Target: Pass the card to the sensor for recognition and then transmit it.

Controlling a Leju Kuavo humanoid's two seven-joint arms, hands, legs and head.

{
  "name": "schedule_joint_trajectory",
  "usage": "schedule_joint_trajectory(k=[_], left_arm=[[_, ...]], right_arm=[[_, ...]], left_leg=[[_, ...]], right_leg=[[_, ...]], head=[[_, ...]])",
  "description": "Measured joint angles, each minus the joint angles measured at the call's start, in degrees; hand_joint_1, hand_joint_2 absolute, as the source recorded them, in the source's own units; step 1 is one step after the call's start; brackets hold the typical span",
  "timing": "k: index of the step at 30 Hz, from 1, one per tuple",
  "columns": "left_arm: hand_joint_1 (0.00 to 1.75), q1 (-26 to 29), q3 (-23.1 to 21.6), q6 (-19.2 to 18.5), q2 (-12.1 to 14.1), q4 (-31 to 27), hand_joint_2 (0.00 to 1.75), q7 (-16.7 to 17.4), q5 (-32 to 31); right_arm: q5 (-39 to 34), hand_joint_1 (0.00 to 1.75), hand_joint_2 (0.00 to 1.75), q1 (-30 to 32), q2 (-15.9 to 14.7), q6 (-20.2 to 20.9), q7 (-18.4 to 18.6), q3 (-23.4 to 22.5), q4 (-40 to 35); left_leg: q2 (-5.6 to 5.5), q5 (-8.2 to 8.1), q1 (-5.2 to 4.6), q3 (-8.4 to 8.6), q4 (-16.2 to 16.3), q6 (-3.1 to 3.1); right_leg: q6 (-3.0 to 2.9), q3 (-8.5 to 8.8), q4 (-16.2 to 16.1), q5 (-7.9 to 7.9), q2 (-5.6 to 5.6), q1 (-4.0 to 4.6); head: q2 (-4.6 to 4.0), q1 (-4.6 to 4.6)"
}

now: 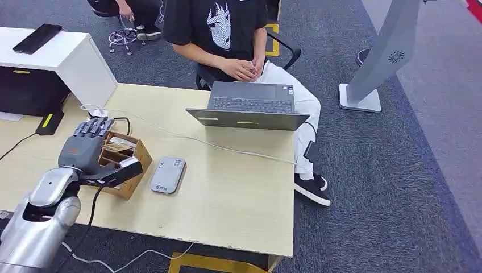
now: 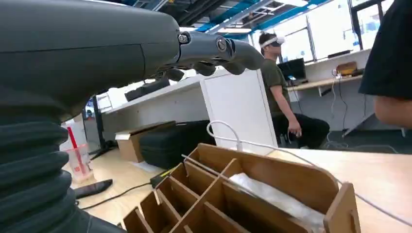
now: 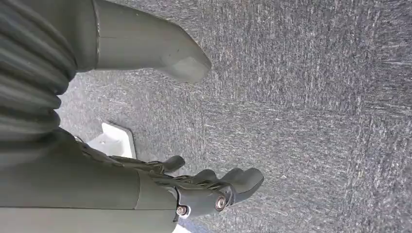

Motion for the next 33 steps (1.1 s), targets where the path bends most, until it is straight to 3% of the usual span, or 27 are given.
schedule_joint_trajectory(k=[8,17,33], left_arm=[[0.00,-0.73,-0.09,6.36,-1.84,0.72,1.75,-0.07,-1.93],[0.00,-2.91,-0.11,5.93,-2.93,3.48,1.75,0.09,-3.24],[0.00,-3.02,-0.11,1.66,-1.99,3.65,1.75,1.05,-3.43]], right_arm=[[0.90,0.00,1.75,-0.10,0.00,0.00,0.00,-0.22,0.00],[0.87,0.00,1.75,-0.14,0.00,0.00,0.17,-0.22,0.00],[0.81,0.00,1.75,-0.09,-0.26,0.02,-0.04,-0.35,0.00]], left_leg=[[0.00,0.00,0.00,0.00,0.00,0.00],[0.00,0.00,0.00,0.00,0.00,0.00],[0.00,0.00,0.01,-0.01,0.00,0.00]], right_leg=[[0.00,0.00,0.00,0.00,0.00,0.00],[0.00,0.00,0.00,0.00,0.01,0.00],[0.00,0.00,0.00,0.00,0.00,0.00]], head=[[0.00,0.02],[0.00,0.02],[0.00,0.00]])
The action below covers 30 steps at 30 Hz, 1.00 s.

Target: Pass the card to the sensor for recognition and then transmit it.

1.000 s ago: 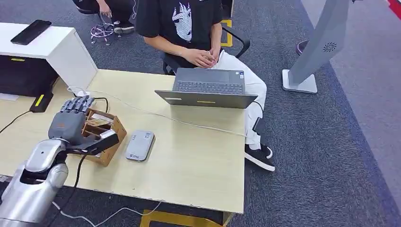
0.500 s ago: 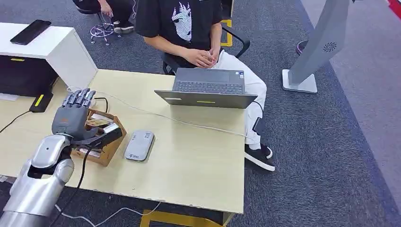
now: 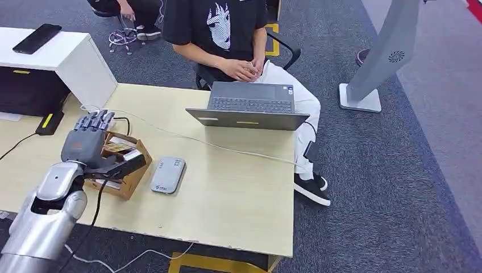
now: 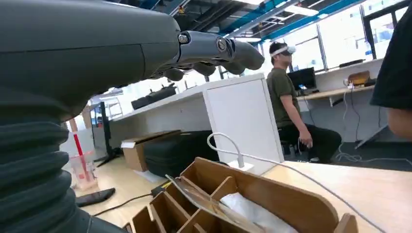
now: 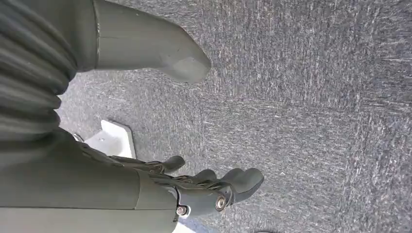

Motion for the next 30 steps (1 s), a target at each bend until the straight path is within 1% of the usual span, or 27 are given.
schedule_joint_trajectory(k=[4,9,17,30], left_arm=[[0.00,-0.01,0.00,-1.01,0.72,0.00,1.75,0.09,0.02],[0.00,-0.07,0.00,-1.29,1.20,0.00,1.75,0.22,0.09],[0.00,-0.29,0.00,-1.53,1.11,0.00,1.75,0.50,0.00],[0.00,-0.86,-0.02,-0.72,0.87,0.20,1.75,0.50,0.00]], right_arm=[[0.02,0.00,1.75,0.03,-0.02,-0.02,0.00,-0.02,0.02],[0.04,0.00,1.75,0.04,-0.02,-0.02,0.04,-0.04,0.02],[0.09,0.00,1.75,0.04,-0.02,0.07,0.20,-0.07,0.02],[0.39,0.00,1.75,0.00,-0.02,0.61,0.20,-0.07,0.02]], left_leg=[[0.00,0.00,0.00,0.00,0.00,0.00],[0.00,0.00,0.00,0.00,0.00,0.00],[0.00,0.00,0.00,0.00,0.00,0.00],[0.00,0.00,0.00,0.00,0.00,0.00]], right_leg=[[0.00,0.00,0.00,0.00,0.00,0.00],[0.00,-0.01,0.00,0.00,0.00,0.00],[0.00,-0.01,0.00,0.00,0.00,0.00],[0.00,-0.01,0.00,0.00,0.00,0.00]], head=[[0.00,0.04],[0.00,0.02],[0.00,0.02],[0.00,0.02]])
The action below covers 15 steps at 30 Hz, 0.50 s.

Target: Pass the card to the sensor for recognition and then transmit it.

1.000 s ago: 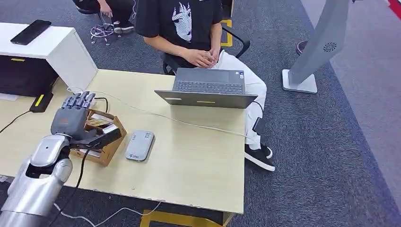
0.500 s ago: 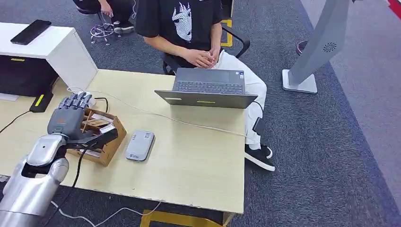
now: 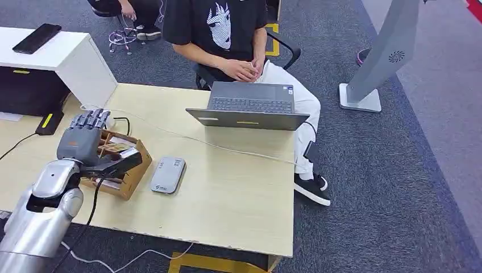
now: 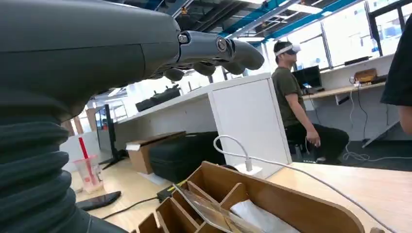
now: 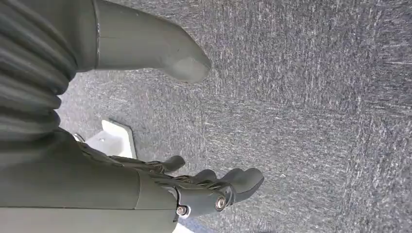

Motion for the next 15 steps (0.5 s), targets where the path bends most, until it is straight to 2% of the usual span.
schedule_joint_trajectory(k=[15], left_arm=[[0.00,-2.63,0.00,-0.02,-0.87,3.41,1.75,0.15,0.70]], right_arm=[[0.63,0.00,1.75,-0.03,0.00,0.15,0.79,0.00,-0.02]], left_leg=[[0.00,0.00,0.00,0.00,0.00,0.00]], right_leg=[[0.00,0.00,0.00,0.00,0.00,0.00]], head=[[0.00,-0.02]])
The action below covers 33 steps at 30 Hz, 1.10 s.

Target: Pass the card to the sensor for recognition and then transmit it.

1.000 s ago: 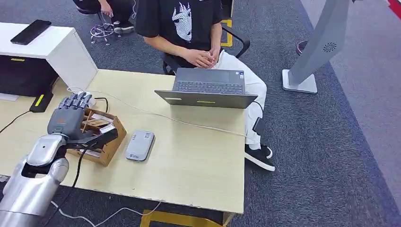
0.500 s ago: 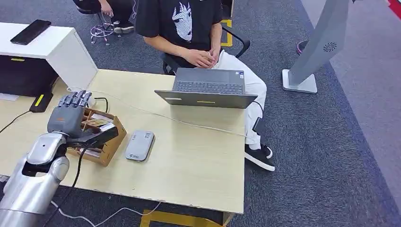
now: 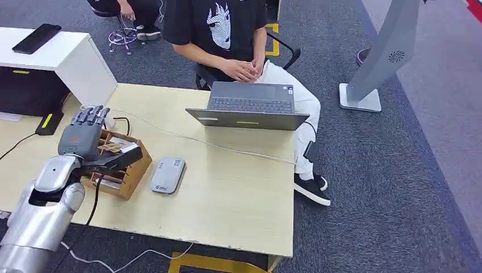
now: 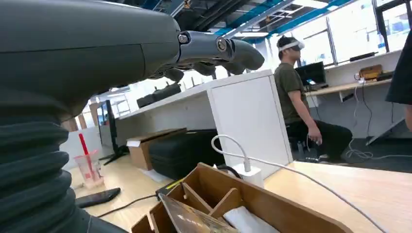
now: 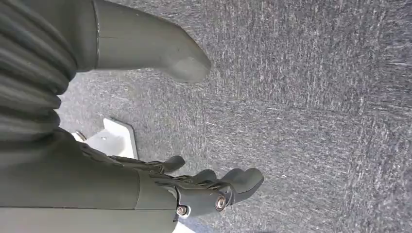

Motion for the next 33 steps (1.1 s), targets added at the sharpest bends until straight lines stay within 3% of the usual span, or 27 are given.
schedule_joint_trajectory(k=[25,33], left_arm=[[0.00,-1.29,0.00,0.48,-0.96,5.09,1.75,-0.22,1.14],[0.00,-2.99,-0.02,2.93,-1.97,5.86,1.75,-1.14,0.92]], right_arm=[[-0.07,0.00,1.75,-0.08,0.00,0.07,-0.22,-0.04,0.00],[-0.17,0.00,1.75,-0.35,0.00,0.04,-0.79,-0.33,0.00]], left_leg=[[0.00,0.00,0.00,0.00,0.00,0.00],[0.00,0.00,0.00,0.00,0.00,0.00]], right_leg=[[0.00,0.00,0.00,0.00,0.00,0.00],[0.00,0.00,0.00,0.00,0.00,0.00]], head=[[0.00,0.00],[0.00,0.00]])
